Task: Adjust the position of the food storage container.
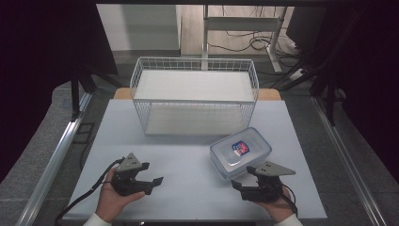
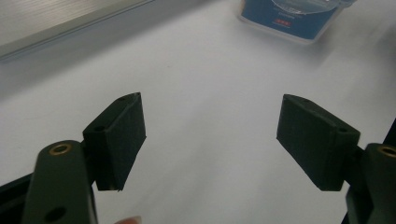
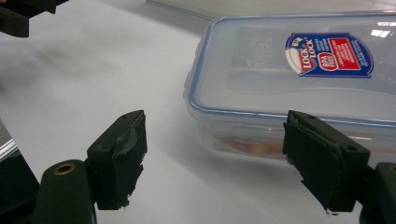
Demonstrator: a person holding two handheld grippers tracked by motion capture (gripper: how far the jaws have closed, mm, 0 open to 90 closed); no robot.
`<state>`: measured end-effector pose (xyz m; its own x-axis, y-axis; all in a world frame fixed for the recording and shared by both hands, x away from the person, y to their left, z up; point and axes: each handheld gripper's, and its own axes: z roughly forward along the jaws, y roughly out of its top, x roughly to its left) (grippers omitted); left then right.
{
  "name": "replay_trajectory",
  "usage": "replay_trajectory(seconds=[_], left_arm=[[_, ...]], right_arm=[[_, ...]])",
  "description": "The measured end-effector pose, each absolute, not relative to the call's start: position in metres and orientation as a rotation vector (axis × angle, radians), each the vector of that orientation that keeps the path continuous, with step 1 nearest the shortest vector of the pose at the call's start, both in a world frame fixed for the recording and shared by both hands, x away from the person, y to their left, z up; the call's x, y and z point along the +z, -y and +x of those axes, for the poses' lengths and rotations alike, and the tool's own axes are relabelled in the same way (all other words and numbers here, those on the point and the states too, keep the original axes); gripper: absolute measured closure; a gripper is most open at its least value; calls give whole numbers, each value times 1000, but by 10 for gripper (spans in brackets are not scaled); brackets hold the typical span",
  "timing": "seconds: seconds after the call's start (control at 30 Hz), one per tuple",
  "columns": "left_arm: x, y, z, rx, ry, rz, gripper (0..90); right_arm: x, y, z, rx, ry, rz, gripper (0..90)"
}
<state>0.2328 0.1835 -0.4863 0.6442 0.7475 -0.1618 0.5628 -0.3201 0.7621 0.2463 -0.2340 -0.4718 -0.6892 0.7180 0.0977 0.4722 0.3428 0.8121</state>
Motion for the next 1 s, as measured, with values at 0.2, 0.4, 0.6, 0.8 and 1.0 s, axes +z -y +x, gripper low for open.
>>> replay_trajectory(seconds=[0.2, 0.4, 0.6, 0.8, 1.0], left_arm=[[-486, -184, 236, 265, -1036, 2006, 231], [-488, -183, 236, 280, -1041, 2023, 231], [-490, -183, 238, 277, -1031, 2038, 231], [-489, -183, 236, 275, -1026, 2019, 235], [-491, -182, 241, 257, -1017, 2027, 236]], right_arm=[[-473, 236, 249, 1264, -2339, 1056, 216], [-473, 235, 252, 1252, -2357, 1034, 224], [-468, 232, 253, 1219, -2384, 1030, 243], [-464, 233, 252, 1214, -2380, 1030, 269], [-458, 236, 258, 1221, -2376, 1032, 300]])
